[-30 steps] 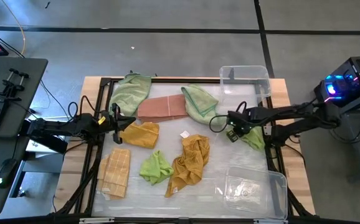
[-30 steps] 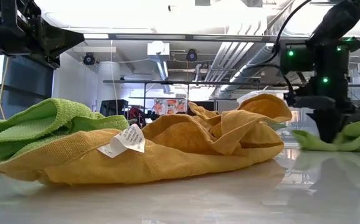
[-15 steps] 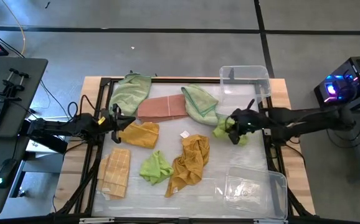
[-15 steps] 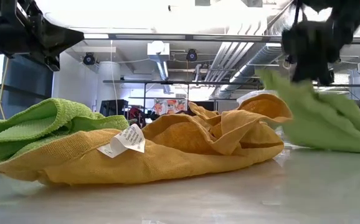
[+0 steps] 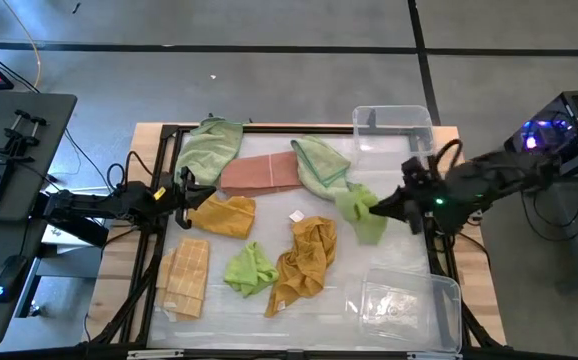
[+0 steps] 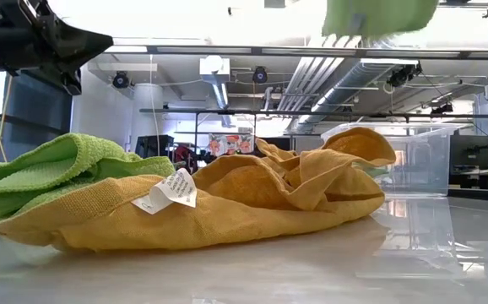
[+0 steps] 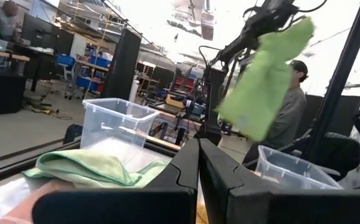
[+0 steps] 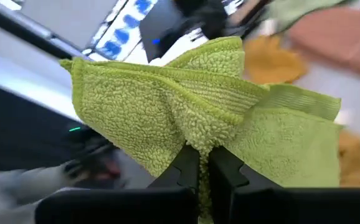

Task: Sort microfiber towel by color & place in baskets
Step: Put the green microfiber towel into the bottom transparent bin, then put the yellow towel into the top transparent bin

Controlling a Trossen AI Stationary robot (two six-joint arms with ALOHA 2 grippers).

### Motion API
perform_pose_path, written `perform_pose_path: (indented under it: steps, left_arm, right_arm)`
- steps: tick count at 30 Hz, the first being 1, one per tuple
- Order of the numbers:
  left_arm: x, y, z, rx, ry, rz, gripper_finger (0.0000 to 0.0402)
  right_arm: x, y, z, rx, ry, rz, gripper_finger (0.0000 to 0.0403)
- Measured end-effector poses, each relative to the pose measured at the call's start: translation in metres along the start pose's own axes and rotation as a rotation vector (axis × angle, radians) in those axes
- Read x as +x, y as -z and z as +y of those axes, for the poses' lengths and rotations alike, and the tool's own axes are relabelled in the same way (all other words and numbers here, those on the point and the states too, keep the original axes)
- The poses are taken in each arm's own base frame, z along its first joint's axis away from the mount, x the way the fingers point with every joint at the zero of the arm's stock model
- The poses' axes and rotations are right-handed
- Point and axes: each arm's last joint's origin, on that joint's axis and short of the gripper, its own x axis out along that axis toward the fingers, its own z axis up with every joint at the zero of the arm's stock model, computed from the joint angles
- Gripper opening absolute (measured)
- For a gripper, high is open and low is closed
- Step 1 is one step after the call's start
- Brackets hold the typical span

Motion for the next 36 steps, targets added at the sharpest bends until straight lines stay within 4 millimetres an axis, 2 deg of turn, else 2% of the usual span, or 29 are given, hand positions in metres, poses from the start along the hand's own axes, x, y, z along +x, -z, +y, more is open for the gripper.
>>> perform_pose_path:
  steps: [5,11,16,20,24,28,36]
  left_arm:
    - [0.000,0.000,0.000,-0.002,0.001,0.000,0.0000]
    - [0.000,0.000,0.000,-0.001,0.000,0.001,0.0000]
    - [0.000,0.000,0.000,-0.001,0.000,0.002,0.0000]
    - [0.000,0.001,0.000,0.000,-0.001,0.007,0.0000]
    - [0.000,0.001,0.000,0.001,-0.001,0.007,0.0000]
    - [0.000,0.001,0.000,0.001,-0.001,0.008,0.0000]
    - [0.000,0.001,0.000,-0.086,-0.002,0.009,0.0000]
  right_arm:
    - [-0.007,0.017,0.033,0.089,-0.019,0.155,0.0005]
    - [0.013,0.068,0.049,0.258,0.110,0.383,0.0008]
    - [0.031,0.117,0.044,0.289,0.325,0.566,0.0011]
    - [0.038,0.139,0.029,0.329,0.584,0.612,0.0017]
    - [0.045,0.154,0.020,0.369,0.739,0.723,0.0032]
    - [0.046,0.162,0.013,0.411,0.817,0.811,0.0068]
    - [0.043,0.158,0.013,0.429,0.800,0.813,0.0158]
